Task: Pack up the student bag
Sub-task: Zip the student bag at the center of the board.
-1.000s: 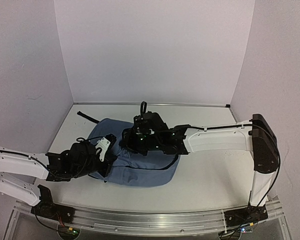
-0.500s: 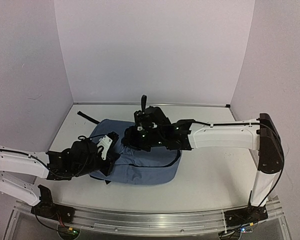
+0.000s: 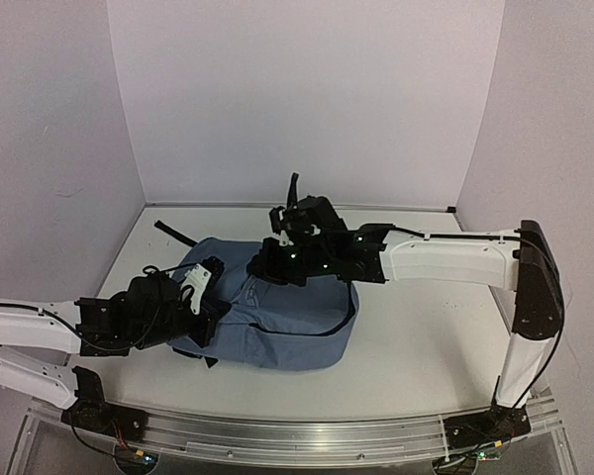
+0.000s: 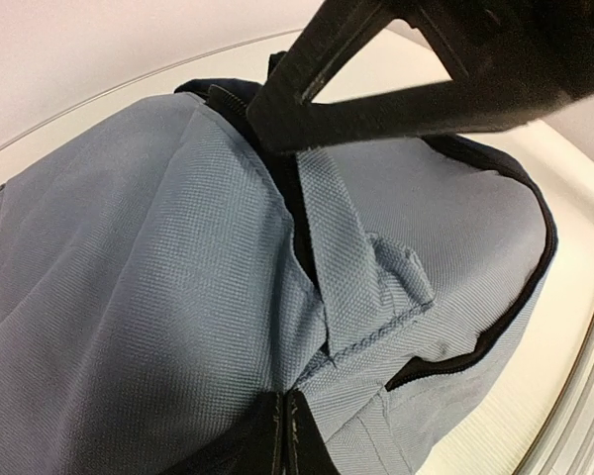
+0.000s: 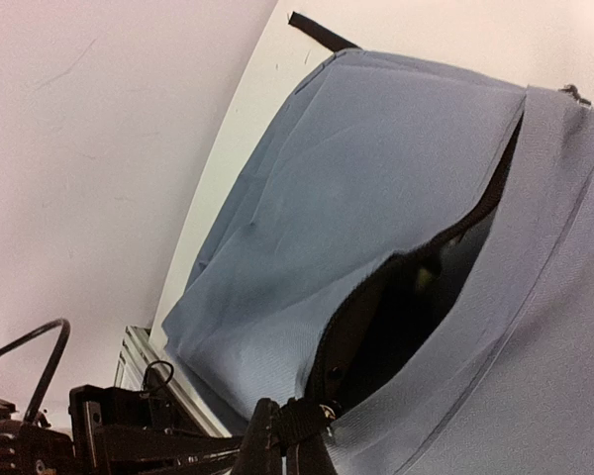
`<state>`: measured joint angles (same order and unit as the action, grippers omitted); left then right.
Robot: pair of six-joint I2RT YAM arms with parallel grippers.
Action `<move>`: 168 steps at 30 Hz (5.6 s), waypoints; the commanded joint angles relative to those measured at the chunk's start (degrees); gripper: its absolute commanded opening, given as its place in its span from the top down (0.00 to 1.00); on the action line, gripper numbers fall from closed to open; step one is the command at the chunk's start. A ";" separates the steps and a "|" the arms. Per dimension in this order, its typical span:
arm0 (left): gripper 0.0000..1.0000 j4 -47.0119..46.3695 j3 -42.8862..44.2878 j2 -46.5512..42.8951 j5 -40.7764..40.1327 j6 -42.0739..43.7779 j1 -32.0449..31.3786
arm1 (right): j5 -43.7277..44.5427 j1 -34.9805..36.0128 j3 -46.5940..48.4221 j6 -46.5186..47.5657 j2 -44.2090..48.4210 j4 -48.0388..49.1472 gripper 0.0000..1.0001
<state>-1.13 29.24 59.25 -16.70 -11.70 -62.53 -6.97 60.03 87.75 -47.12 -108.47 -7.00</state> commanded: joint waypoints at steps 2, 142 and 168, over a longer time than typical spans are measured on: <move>1.00 9.79 0.49 0.51 2.91 -2.31 -1.07 | 1.72 -6.81 6.29 2.04 4.69 8.49 1.00; 0.38 12.87 33.68 26.59 10.09 -10.73 2.18 | -5.65 -17.27 -10.10 -1.22 5.17 14.02 1.00; 0.99 13.29 42.31 39.03 5.81 -7.80 3.47 | -5.73 -17.23 -11.22 -1.83 5.39 14.84 1.00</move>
<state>12.09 69.82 97.94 -9.87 -19.52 -59.24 -14.90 43.97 76.38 -49.25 -107.02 3.44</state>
